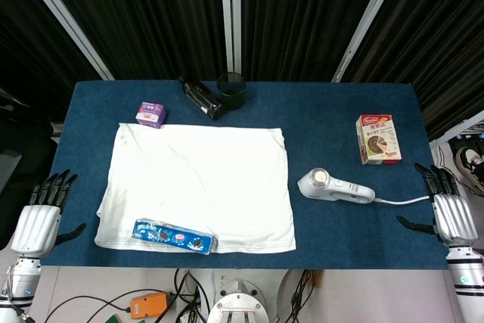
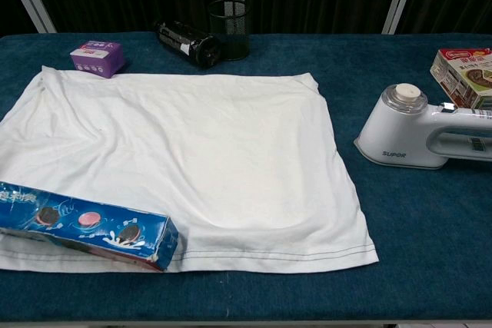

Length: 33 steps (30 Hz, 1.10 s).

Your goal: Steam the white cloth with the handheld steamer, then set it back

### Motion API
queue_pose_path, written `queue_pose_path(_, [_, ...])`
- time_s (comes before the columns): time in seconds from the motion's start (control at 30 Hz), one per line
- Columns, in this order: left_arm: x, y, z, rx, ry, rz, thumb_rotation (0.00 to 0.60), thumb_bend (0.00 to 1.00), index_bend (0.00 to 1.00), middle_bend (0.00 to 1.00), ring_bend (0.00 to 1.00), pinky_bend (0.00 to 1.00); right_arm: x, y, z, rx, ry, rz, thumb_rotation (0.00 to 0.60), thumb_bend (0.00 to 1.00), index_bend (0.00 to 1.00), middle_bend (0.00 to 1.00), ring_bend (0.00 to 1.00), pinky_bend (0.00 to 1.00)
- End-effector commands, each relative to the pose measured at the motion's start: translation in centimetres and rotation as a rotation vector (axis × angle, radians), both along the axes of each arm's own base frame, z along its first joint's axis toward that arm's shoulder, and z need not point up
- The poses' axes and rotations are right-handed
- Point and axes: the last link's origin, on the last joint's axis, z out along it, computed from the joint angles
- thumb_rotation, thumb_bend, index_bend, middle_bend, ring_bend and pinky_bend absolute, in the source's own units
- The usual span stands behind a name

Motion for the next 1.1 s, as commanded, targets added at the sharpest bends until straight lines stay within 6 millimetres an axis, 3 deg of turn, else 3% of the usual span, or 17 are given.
queue_pose_path(0.03, [-0.1,0.0,0.0,0.001,0.0,0.004,0.6,0.09,0.0,0.03,0.0,0.0,0.6,-0.6,-0.6,0.008,-0.016,-0.024,0.6,0.0,0.09,0.18,0.12,0.0])
queue_pose_path(0.3, [-0.4,-0.3,0.2,0.006,-0.018,0.004,0.6,0.08,0.0,0.03,0.0,0.0,4.8,-4.6,-3.7,0.1,-0.026,-0.045,0.6,0.0,0.22,0.28,0.31,0.0])
queue_pose_path(0.5, [-1.0,-0.6,0.3,0.001,-0.015,0.016,0.6,0.08,0.0,0.03,0.0,0.0,6.4,-7.1,-6.6,0.183,-0.025,-0.073,0.6,0.0,0.42,0.43,0.47,0.0])
queue_pose_path(0.77, [-1.4,-0.5,0.5,-0.002,-0.012,0.022,0.6,0.08,0.0,0.03,0.0,0.0,7.0,-8.8,-8.8,0.247,-0.017,-0.122,0.6,0.0,0.5,0.48,0.52,0.0])
queue_pose_path(1.1, [-1.6,-0.1,0.4,-0.009,-0.012,0.023,0.6,0.08,0.0,0.03,0.0,0.0,6.9,-9.3,-10.1,0.286,-0.016,-0.166,0.6,0.0,0.54,0.51,0.55,0.0])
